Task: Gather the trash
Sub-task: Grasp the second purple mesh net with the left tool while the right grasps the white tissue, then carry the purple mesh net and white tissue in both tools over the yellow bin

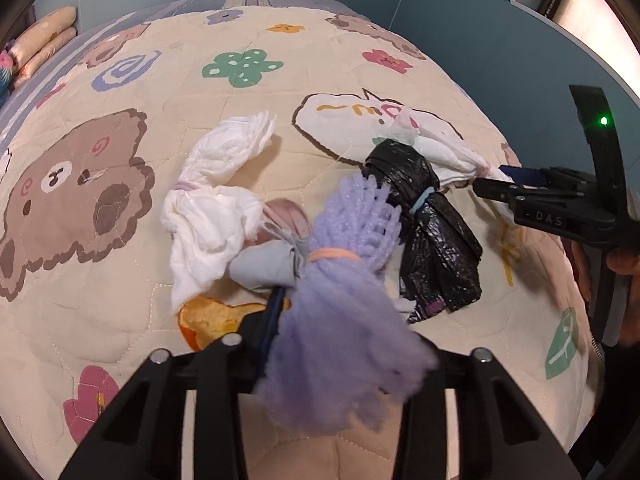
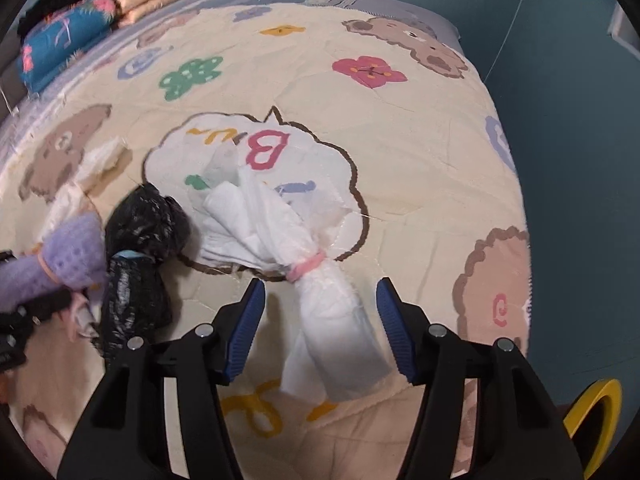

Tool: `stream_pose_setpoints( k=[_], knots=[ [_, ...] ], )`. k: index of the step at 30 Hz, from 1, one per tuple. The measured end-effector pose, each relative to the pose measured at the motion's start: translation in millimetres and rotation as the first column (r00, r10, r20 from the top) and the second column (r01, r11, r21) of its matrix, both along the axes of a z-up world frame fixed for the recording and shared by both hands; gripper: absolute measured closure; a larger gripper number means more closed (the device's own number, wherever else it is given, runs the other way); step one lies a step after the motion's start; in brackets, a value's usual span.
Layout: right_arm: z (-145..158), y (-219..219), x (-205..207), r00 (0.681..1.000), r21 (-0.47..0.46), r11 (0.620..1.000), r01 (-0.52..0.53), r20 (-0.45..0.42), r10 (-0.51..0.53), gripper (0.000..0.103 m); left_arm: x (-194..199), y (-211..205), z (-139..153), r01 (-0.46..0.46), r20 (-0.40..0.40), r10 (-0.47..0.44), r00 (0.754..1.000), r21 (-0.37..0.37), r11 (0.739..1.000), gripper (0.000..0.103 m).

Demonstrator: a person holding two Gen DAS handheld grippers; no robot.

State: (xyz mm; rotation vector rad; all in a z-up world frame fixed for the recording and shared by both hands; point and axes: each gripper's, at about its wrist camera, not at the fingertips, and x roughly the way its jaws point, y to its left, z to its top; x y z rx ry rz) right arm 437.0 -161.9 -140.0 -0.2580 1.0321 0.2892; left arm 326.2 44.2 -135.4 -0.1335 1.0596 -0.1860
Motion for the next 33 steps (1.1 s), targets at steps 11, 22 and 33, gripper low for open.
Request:
stream_pose_setpoints(
  k=[11, 22, 33],
  knots=[
    [-6, 1, -2, 1.0, 0.014, 1.0, 0.016, -0.022, -0.016, 0.088, -9, 5, 14, 0.023, 0.024, -0.022, 0.999, -0.06, 0.998, 0.079],
    [40, -11, -23, 1.0, 0.175, 0.984, 0.02, -0.013, -0.018, 0.09, -24, 19, 49, -0.001, 0.071, 0.008, 0.997, -0.097, 0.995, 0.08],
    [84, -27, -77, 0.999, 0.23, 0.973, 0.025, 0.041, -0.035, 0.09, -62, 46, 86, -0.061, 0.116, 0.071, 0.991, -0.088, 0.994, 0.08]
  ],
)
